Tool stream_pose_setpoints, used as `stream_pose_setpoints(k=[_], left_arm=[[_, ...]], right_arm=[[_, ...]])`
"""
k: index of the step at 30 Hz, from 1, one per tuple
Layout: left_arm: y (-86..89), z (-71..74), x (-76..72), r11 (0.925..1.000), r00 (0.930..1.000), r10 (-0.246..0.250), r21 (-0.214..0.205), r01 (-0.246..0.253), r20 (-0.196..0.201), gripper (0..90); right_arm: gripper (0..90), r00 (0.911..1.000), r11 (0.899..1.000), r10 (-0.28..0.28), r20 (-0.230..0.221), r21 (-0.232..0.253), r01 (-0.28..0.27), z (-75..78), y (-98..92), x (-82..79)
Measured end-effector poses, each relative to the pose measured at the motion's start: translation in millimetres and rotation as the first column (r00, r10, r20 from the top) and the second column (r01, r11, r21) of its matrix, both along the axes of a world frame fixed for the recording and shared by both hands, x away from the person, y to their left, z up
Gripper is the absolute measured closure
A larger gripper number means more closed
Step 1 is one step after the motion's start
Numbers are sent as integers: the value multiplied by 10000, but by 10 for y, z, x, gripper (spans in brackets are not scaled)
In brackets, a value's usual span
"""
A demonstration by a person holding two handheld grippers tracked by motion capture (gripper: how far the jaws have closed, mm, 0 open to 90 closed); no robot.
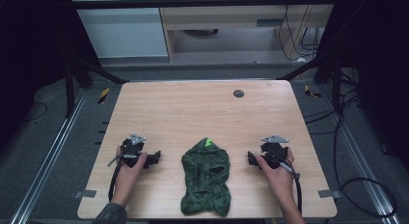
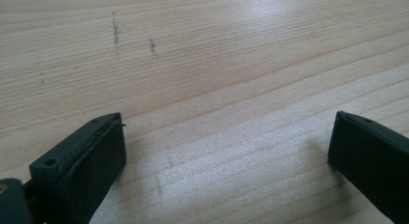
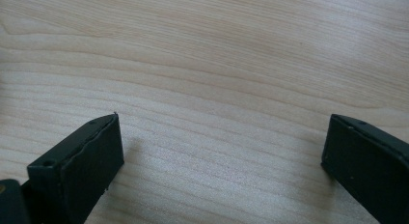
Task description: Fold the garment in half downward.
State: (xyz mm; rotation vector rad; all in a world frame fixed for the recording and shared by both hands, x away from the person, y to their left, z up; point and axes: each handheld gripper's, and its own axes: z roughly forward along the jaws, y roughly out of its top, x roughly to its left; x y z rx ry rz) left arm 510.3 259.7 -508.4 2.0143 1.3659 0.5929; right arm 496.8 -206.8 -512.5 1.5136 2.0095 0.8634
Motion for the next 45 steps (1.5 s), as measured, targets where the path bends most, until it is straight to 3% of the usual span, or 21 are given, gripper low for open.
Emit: stream_pose_setpoints(k=[15,18,20,28,30,31,33,35,36,37,40,43,45], left_arm=[[-11,11,6,9997,9996,-259,-30,259,65,32],[-57,50,3,9985,9986,-525,165,525,9,36],[-86,80,-2,9974,9977,-668,284,666,94,38],[-242,187,-38,9906,9906,-1363,155,1361,139,57],[-364,223,-32,9829,9831,-1831,223,1830,23,77],[-364,223,-32,9829,9831,-1831,223,1830,23,78],[-450,268,-29,9778,9780,-2086,186,2086,-6,111],[-583,343,-18,9645,9650,-2624,308,2624,-41,120],[-583,343,-18,9645,9650,-2624,308,2624,-41,148],[-665,383,4,9548,9561,-2927,493,2931,-172,162],[-753,432,56,9418,9426,-3307,474,3327,-457,190],[-797,459,91,9368,9380,-3427,559,3454,-524,230],[-846,494,137,9288,9289,-3643,465,3676,-669,238]], right_arm=[[75,9998,9998,184,76,-44,-184,13,13,-4],[192,9992,9992,407,35,-12,-407,48,55,-11],[218,9980,9980,628,-1,-110,-628,67,95,-16],[388,9892,9894,1453,213,-68,-1451,212,246,-55],[451,9812,9813,1925,114,-9,-1925,276,329,-60],[451,9812,9813,1925,114,-9,-1925,276,329,-60],[522,9716,9717,2362,111,-24,-2362,329,407,-54],[548,9626,9626,2708,-28,-47,-2708,360,457,-42],[559,9584,9585,2852,-76,19,-2852,377,482,-34],[577,9523,9524,3048,-118,31,-3048,395,501,-22],[609,9358,9366,3504,-378,104,-3503,428,567,14],[627,9197,9210,3888,-539,-28,-3895,435,638,52],[648,9062,9079,4183,-615,7,-4191,449,680,82]])
